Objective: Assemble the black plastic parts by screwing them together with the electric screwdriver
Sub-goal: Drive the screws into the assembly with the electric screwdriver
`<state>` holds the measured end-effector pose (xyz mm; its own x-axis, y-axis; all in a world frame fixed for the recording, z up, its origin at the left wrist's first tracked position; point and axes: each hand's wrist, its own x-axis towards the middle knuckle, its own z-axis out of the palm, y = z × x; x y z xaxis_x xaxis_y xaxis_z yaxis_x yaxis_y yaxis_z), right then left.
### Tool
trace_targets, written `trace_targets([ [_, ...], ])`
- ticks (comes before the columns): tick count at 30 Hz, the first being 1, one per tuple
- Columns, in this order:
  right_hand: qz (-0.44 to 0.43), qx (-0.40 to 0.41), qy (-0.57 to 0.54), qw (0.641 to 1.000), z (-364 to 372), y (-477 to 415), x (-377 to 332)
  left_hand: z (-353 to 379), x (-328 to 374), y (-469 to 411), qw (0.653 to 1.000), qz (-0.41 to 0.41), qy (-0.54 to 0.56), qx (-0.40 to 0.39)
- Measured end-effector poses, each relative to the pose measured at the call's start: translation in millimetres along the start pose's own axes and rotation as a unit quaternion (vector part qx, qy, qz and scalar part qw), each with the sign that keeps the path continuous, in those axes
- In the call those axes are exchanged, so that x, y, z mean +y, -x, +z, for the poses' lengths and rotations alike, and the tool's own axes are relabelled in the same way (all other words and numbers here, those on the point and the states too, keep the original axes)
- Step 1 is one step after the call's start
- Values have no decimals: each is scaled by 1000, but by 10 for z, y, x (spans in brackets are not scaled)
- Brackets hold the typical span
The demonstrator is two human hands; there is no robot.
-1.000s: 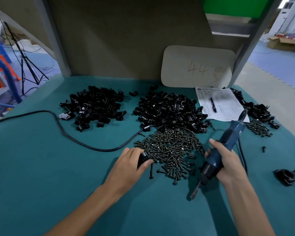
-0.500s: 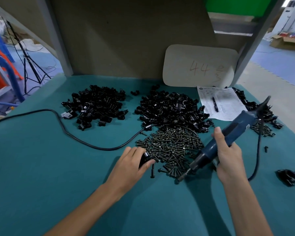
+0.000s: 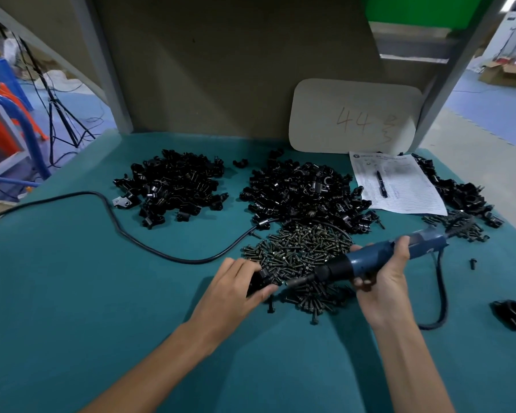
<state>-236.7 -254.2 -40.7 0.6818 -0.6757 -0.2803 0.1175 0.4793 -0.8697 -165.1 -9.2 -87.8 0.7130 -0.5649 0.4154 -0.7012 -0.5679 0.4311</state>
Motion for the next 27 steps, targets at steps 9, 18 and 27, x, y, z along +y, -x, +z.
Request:
trace_targets([
  [9,-11,-29,-16,999,-8,-32,214,-30,36,-3,999,17,-29,-24],
  [18,2,-41,-28,999,-70,-57,220,-26,50,-27,997,27,-32,-58],
  [27,17,-53,-25,998,-55,-26,203,-71,86,-6,997,47,-42,-51],
])
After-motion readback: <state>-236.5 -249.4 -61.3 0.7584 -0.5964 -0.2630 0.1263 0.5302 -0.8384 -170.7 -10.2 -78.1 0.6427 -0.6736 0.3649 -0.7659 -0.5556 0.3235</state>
